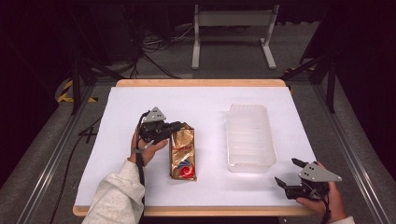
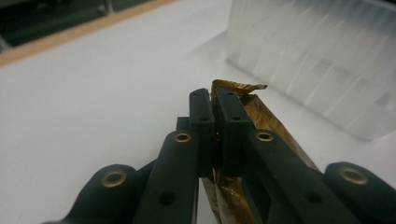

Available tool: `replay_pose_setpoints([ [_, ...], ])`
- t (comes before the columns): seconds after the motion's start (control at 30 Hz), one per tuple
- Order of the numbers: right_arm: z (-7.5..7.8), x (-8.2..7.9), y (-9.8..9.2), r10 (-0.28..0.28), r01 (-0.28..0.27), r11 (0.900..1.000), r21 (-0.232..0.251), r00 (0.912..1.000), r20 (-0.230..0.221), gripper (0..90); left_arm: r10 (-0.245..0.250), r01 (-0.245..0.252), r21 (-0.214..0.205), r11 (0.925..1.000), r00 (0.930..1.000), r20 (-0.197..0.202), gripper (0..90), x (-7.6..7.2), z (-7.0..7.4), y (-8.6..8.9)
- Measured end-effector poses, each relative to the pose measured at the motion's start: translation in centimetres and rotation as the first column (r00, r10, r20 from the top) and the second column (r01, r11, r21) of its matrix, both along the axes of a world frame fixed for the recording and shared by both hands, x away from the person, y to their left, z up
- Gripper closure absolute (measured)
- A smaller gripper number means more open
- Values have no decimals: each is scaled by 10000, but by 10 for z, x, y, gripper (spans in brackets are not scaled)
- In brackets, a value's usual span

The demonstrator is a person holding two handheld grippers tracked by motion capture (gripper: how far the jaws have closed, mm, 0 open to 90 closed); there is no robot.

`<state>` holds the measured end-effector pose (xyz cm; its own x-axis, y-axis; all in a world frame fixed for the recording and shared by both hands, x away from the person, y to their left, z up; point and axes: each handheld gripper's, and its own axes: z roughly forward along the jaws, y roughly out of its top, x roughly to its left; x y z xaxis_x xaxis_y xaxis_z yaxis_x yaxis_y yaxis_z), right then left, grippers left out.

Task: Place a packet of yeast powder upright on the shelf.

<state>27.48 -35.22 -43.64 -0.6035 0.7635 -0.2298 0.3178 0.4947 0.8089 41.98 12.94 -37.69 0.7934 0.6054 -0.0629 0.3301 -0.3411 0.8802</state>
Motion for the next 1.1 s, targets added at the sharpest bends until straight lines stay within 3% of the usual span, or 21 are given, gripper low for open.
replay_pose_setpoints([
  [0.27, 1, -1, 0, 28, -28, 10000, -10, 10000, 66, 119, -387, 415, -350, 9985, 9963, 763, 865, -23, 24, 1],
  [0.53, 1, 0, 0, 8, -8, 10000, 14, 10000, 60, 119, -538, 603, -315, 9977, 9829, 1763, 866, -43, 41, -5],
  [0.63, 1, 0, 0, 47, -47, 10000, 54, 9999, 96, 119, -567, 653, -397, 9971, 9804, 1886, 866, -47, 44, -8],
  [0.7, 4, -2, -1, 203, -207, 9985, 500, 9998, 84, 117, -524, 647, -556, 9964, 9785, 1992, 867, -49, 46, -10],
  [0.8, 6, -2, 0, 320, -334, 9975, 630, 9992, 233, 116, -615, 751, -564, 9956, 9750, 2137, 867, -52, 48, -16],
  [1.1, 4, -1, 0, 381, -397, 9982, 460, 9986, 365, 114, -779, 967, -772, 9923, 9729, 2175, 867, -50, 50, -25],
])
